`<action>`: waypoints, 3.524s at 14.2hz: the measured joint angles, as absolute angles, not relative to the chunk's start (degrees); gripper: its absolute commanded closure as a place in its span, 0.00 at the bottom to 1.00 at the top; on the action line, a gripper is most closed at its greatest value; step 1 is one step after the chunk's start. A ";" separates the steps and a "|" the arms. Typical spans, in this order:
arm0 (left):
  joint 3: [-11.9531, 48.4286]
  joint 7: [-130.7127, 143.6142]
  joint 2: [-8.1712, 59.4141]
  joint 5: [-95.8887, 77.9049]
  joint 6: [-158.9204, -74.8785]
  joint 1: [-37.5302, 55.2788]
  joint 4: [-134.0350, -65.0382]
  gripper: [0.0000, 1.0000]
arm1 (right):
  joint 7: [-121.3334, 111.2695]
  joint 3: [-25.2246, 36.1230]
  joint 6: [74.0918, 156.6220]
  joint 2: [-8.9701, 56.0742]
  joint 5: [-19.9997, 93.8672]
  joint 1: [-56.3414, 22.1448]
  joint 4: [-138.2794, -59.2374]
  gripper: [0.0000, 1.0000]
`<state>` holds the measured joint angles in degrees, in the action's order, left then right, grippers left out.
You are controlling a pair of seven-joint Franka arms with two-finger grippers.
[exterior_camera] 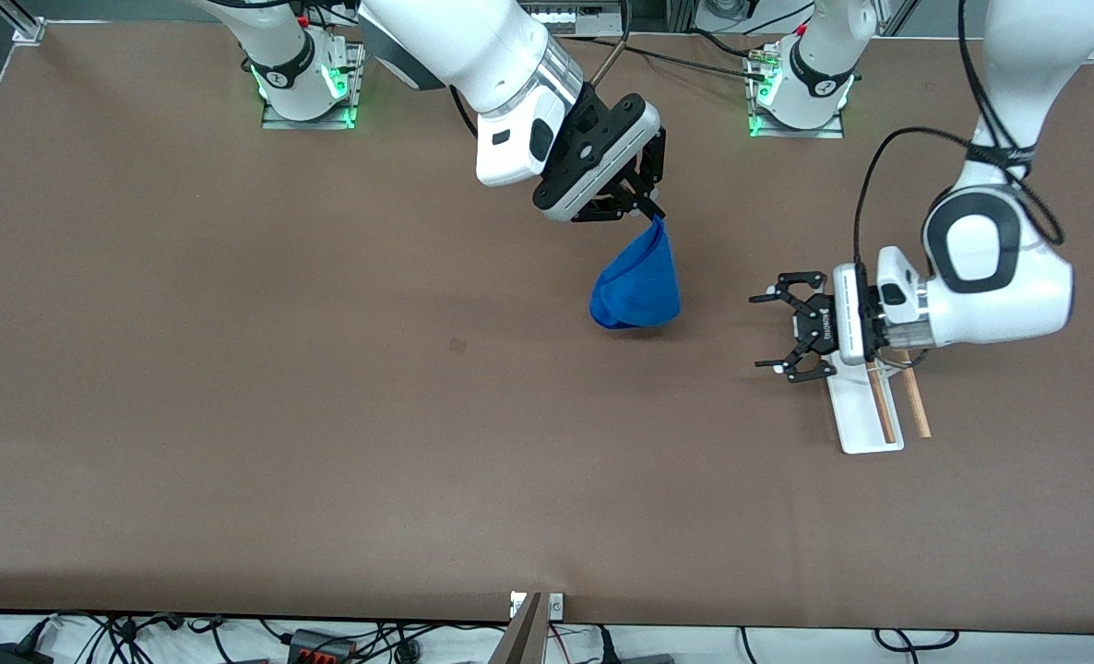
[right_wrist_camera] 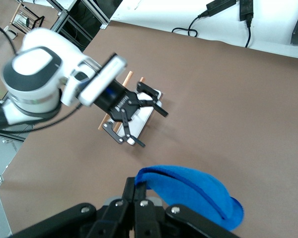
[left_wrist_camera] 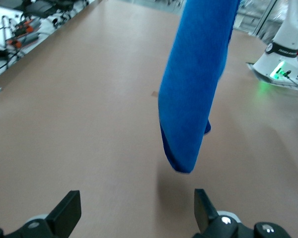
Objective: Pass towel and hang on rack
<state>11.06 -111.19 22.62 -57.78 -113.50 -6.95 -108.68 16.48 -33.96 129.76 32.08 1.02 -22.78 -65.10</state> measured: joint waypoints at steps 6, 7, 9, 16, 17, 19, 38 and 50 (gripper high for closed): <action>15.05 -123.61 28.74 -70.71 -117.12 -6.37 -110.57 0.00 | 16.48 -33.94 129.76 32.37 0.97 -22.82 -65.15 1.00; 16.03 -125.60 29.28 -73.15 -118.68 -6.09 -111.29 0.00 | 16.48 -33.94 129.76 32.43 0.96 -22.82 -65.15 1.00; 17.51 -127.48 29.72 -75.80 -121.40 -5.36 -111.94 0.00 | 16.48 -33.94 129.76 32.46 0.96 -22.82 -65.15 1.00; 19.01 -132.00 29.86 -82.47 -125.71 -1.50 -113.09 0.30 | 16.49 -33.93 129.76 32.46 0.96 -22.83 -65.15 1.00; 19.00 -133.80 30.06 -83.38 -125.72 -1.50 -113.25 0.47 | 16.49 -33.93 129.76 32.46 0.96 -22.83 -65.15 1.00; 18.99 -137.52 30.97 -86.11 -125.73 -1.50 -113.46 0.76 | 16.49 -33.93 129.76 32.46 0.96 -22.84 -65.15 1.00; 17.28 -92.76 17.16 -38.59 -121.29 -10.77 -108.78 1.00 | 16.78 -31.46 117.91 31.94 -1.82 -16.12 -66.47 0.00; 16.40 -83.38 19.47 -15.48 -113.20 -31.47 -99.36 1.00 | 16.59 -28.41 95.72 28.72 -11.69 4.99 -66.62 0.00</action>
